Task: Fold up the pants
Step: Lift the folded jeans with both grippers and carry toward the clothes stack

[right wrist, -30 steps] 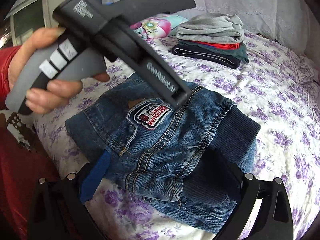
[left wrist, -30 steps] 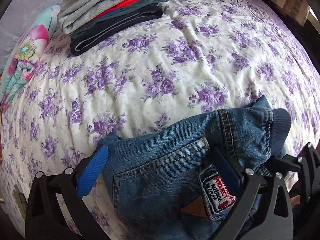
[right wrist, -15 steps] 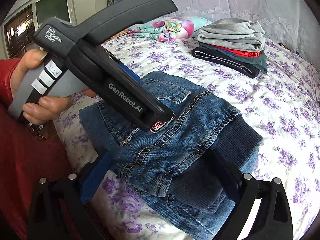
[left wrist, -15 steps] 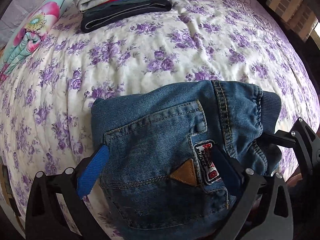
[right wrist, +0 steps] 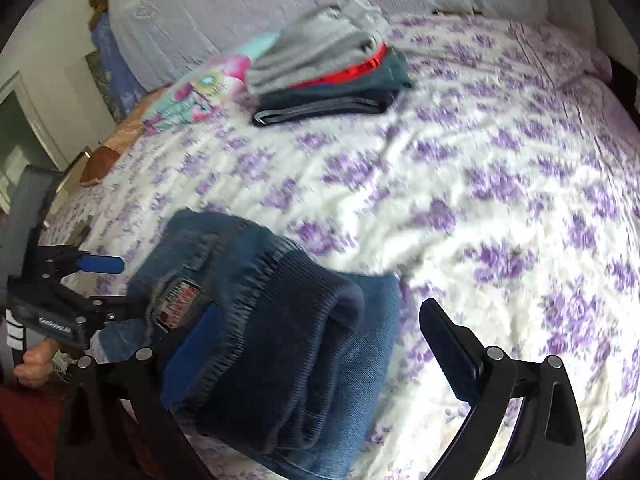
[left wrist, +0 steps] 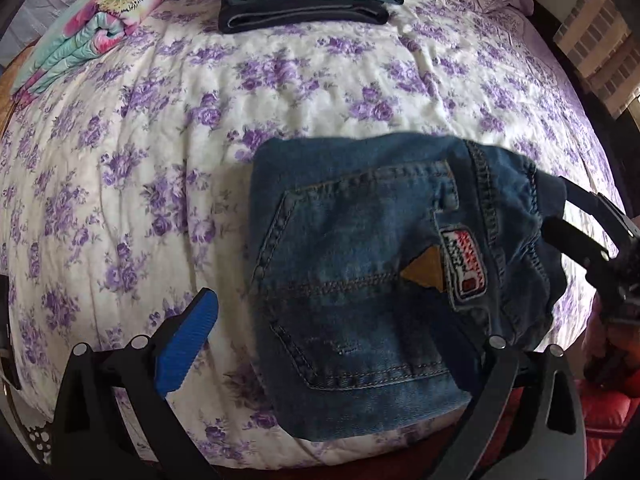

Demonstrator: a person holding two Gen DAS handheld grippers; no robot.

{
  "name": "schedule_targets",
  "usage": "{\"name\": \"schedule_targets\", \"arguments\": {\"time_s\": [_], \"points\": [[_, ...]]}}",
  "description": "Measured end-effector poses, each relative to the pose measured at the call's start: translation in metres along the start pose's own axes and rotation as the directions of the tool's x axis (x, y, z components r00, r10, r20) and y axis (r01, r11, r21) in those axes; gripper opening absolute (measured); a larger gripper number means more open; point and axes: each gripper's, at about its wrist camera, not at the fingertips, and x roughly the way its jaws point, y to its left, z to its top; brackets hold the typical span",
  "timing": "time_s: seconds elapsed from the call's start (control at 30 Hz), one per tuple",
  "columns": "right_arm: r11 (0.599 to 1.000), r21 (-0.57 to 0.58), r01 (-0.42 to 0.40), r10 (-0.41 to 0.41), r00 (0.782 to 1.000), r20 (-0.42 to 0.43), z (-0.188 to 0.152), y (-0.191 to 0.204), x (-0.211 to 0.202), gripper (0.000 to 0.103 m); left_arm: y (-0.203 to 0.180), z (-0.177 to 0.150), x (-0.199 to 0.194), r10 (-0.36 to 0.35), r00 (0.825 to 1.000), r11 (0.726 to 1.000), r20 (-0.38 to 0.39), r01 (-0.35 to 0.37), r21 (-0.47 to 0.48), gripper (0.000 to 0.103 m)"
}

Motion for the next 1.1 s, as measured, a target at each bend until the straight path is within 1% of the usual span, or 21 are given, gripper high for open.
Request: {"name": "schedule_targets", "arguments": {"time_s": [0.03, 0.07, 0.13, 0.17, 0.2, 0.23, 0.27, 0.3, 0.4, 0.47, 0.5, 0.53, 0.57, 0.6, 0.63, 0.67, 0.77, 0.9, 0.97, 1.0, 1.1], "points": [[0.999, 0.032, -0.031, 0.032, 0.998, -0.060, -0.004, -0.007, 0.015, 0.100, 0.003, -0.003, 0.008, -0.015, 1.000, 1.000, -0.014, 0.015, -0.019, 0.099], [0.993, 0.082, -0.085, 0.094, 0.990, -0.107, -0.009, -0.014, 0.026, 0.100, 0.009, -0.005, 0.015, -0.052, 0.998, 0.997, -0.027, 0.050, -0.063, 0.099], [0.975, 0.155, -0.157, 0.175, 0.978, -0.112, -0.016, -0.025, 0.035, 0.100, 0.024, -0.005, 0.025, -0.150, 0.987, 0.978, -0.059, 0.140, -0.152, 0.099], [0.971, 0.169, -0.171, 0.191, 0.975, -0.111, -0.019, -0.026, 0.035, 0.100, 0.032, -0.006, 0.031, -0.211, 0.974, 0.959, -0.080, 0.190, -0.210, 0.099], [0.971, 0.168, -0.172, 0.191, 0.976, -0.108, -0.020, -0.025, 0.035, 0.100, 0.038, -0.006, 0.034, -0.251, 0.963, 0.942, -0.097, 0.220, -0.253, 0.099], [0.972, 0.163, -0.167, 0.185, 0.977, -0.104, -0.022, -0.022, 0.033, 0.100, 0.041, -0.007, 0.034, -0.273, 0.956, 0.931, -0.106, 0.236, -0.278, 0.099], [0.974, 0.157, -0.164, 0.181, 0.979, -0.099, -0.022, -0.021, 0.031, 0.100, 0.042, -0.007, 0.033, -0.281, 0.954, 0.928, -0.108, 0.241, -0.285, 0.099], [0.975, 0.152, -0.161, 0.176, 0.980, -0.090, -0.023, -0.019, 0.028, 0.100, 0.040, -0.007, 0.029, -0.278, 0.955, 0.931, -0.107, 0.241, -0.275, 0.099], [0.975, 0.142, -0.168, 0.178, 0.982, -0.060, -0.023, -0.018, 0.017, 0.100, 0.031, -0.008, 0.016, -0.262, 0.960, 0.950, -0.095, 0.239, -0.201, 0.098], [0.969, 0.161, -0.185, 0.195, 0.980, -0.046, -0.021, -0.024, 0.015, 0.100, 0.026, -0.010, 0.018, -0.250, 0.962, 0.958, -0.108, 0.230, -0.169, 0.098], [0.965, 0.178, -0.194, 0.205, 0.978, -0.046, -0.022, -0.028, 0.015, 0.100, 0.028, -0.011, 0.021, -0.261, 0.959, 0.954, -0.112, 0.239, -0.183, 0.099], [0.958, 0.201, -0.205, 0.220, 0.974, -0.053, -0.024, -0.031, 0.018, 0.100, 0.032, -0.012, 0.027, -0.289, 0.950, 0.941, -0.119, 0.259, -0.216, 0.099], [0.948, 0.229, -0.222, 0.241, 0.969, -0.058, -0.026, -0.035, 0.022, 0.100, 0.035, -0.012, 0.033, -0.322, 0.938, 0.924, -0.126, 0.283, -0.258, 0.099], [0.937, 0.255, -0.237, 0.260, 0.964, -0.058, -0.028, -0.039, 0.025, 0.100, 0.041, -0.013, 0.040, -0.366, 0.922, 0.896, -0.130, 0.311, -0.315, 0.099], [0.931, 0.268, -0.247, 0.270, 0.961, -0.052, -0.029, -0.041, 0.027, 0.100, 0.045, -0.015, 0.044, -0.394, 0.910, 0.876, -0.126, 0.331, -0.351, 0.099], [0.930, 0.271, -0.250, 0.272, 0.961, -0.048, -0.029, -0.041, 0.028, 0.100, 0.046, -0.015, 0.046, -0.402, 0.908, 0.869, -0.120, 0.337, -0.362, 0.099], [0.930, 0.272, -0.248, 0.269, 0.962, -0.043, -0.028, -0.039, 0.031, 0.100, 0.044, -0.015, 0.047, -0.395, 0.911, 0.875, -0.114, 0.336, -0.348, 0.099], [0.930, 0.271, -0.249, 0.265, 0.964, -0.027, -0.025, -0.035, 0.028, 0.100, 0.050, -0.020, 0.047, -0.435, 0.897, 0.856, -0.077, 0.385, -0.345, 0.099], [0.927, 0.257, -0.274, 0.288, 0.957, -0.019, -0.018, -0.030, 0.027, 0.100, 0.051, -0.021, 0.047, -0.446, 0.892, 0.855, -0.070, 0.401, -0.329, 0.099], [0.919, 0.259, -0.299, 0.312, 0.950, -0.012, -0.015, -0.028, 0.026, 0.100, 0.052, -0.020, 0.047, -0.448, 0.891, 0.858, -0.077, 0.404, -0.317, 0.099], [0.912, 0.300, -0.280, 0.310, 0.949, -0.057, -0.010, -0.028, 0.038, 0.100, 0.053, -0.013, 0.051, -0.464, 0.881, 0.857, -0.097, 0.417, -0.303, 0.099]]}}
